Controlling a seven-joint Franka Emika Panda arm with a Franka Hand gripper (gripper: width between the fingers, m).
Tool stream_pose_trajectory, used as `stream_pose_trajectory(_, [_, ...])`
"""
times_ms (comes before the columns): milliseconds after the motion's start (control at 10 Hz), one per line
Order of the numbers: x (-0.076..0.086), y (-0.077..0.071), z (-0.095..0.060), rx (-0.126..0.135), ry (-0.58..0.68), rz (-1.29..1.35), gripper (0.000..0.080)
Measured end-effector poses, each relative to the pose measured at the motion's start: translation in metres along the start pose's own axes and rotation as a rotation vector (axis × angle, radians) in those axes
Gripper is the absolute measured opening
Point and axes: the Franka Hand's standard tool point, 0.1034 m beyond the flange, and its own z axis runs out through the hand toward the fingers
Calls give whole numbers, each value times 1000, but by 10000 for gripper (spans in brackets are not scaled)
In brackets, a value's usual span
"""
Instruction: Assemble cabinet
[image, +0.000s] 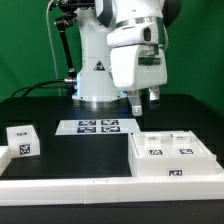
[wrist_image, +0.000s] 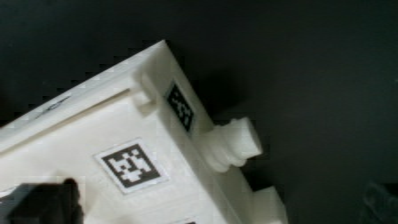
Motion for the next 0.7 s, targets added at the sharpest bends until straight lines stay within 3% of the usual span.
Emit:
stream_pose_trajectory(300, [0,0,0,1,0,20,796])
stream_pose_trajectory(700, [4,-12,7,17,4,460,796])
